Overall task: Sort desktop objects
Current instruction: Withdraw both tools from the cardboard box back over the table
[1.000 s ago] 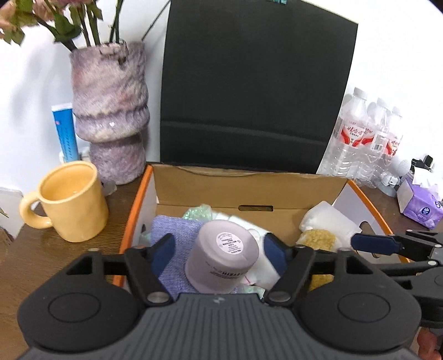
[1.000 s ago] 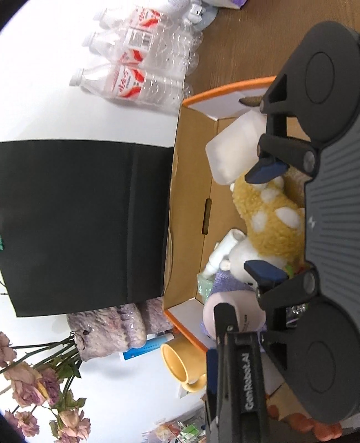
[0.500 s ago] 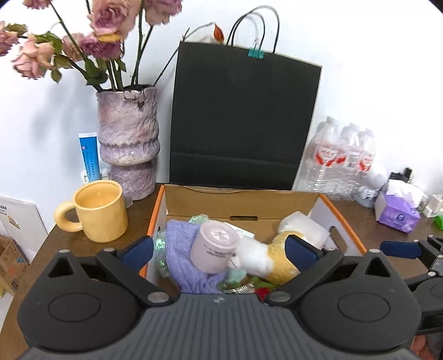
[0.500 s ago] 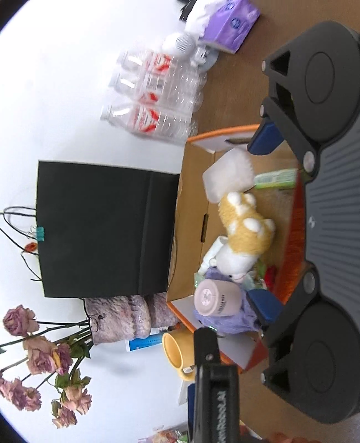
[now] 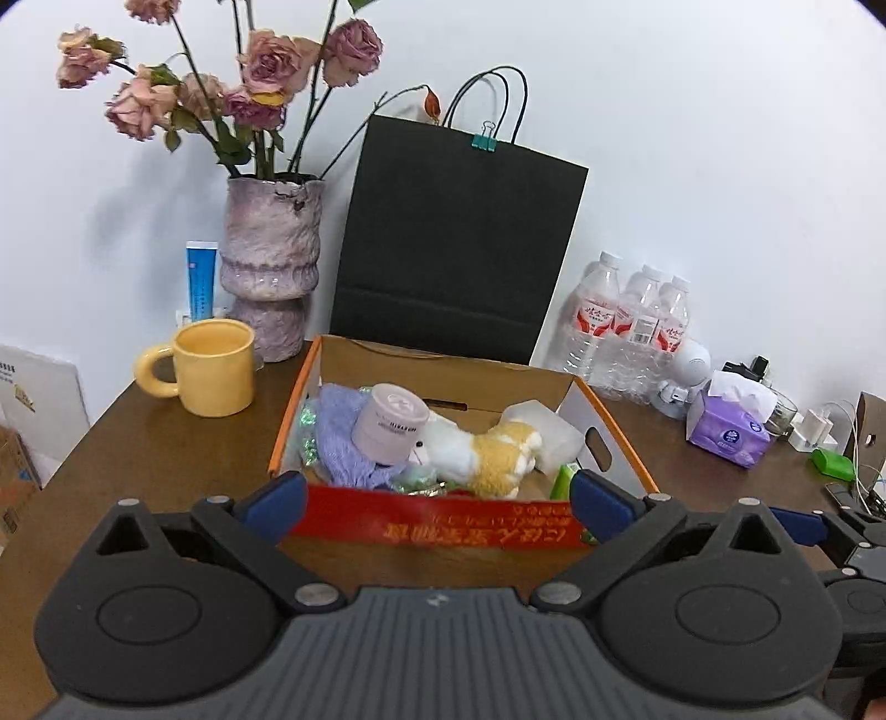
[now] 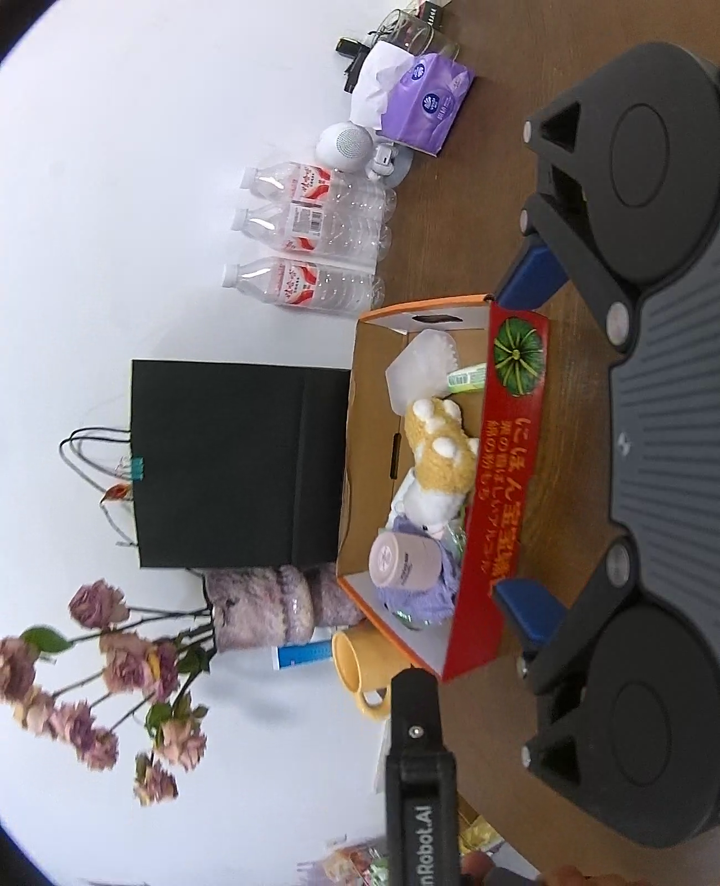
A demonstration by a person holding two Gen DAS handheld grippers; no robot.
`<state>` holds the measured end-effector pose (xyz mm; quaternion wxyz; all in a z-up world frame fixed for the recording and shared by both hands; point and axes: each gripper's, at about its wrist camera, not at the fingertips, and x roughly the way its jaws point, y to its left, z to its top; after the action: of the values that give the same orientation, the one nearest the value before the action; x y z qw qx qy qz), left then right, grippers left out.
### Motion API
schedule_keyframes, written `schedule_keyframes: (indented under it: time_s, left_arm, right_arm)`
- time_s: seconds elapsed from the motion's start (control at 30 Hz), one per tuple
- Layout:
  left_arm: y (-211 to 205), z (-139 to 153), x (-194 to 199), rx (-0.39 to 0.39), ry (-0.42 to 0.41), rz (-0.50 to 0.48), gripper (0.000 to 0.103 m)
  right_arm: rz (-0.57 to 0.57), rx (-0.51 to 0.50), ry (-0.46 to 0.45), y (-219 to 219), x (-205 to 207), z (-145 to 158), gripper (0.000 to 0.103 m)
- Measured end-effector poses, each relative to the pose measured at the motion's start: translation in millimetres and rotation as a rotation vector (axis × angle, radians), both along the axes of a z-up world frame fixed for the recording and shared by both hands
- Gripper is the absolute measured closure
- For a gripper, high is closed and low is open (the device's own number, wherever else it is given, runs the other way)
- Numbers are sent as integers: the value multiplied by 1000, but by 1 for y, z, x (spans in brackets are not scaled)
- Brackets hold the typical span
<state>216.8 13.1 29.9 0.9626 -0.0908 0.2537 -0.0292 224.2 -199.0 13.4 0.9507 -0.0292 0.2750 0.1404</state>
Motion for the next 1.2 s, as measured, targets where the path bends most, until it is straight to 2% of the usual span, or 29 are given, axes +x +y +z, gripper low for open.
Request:
schedule_keyframes:
  time_s: [0.2,0.43,0.57,0.83,1.2]
  left_arm:
    - [-4,-6,-29,-19,-20,19,0]
    - [-23,-7,-57,73,-57,61,0]
    - [-28,-7,-72,88,-92,88,0]
    - [-26,-16,-80,113,-80,126,0]
    - [-22,-29,-82,91,-55,142,0]
  right_arm:
    - [34,19,-19,-4,-21,-6,0]
    - [57,35,-33,-11,-33,-14,0]
    - [55,43,-45,-17,-38,-18,0]
    - [59,47,-71,-17,-46,-19,0]
    - [53,25,-65,-13,-47,-23,0]
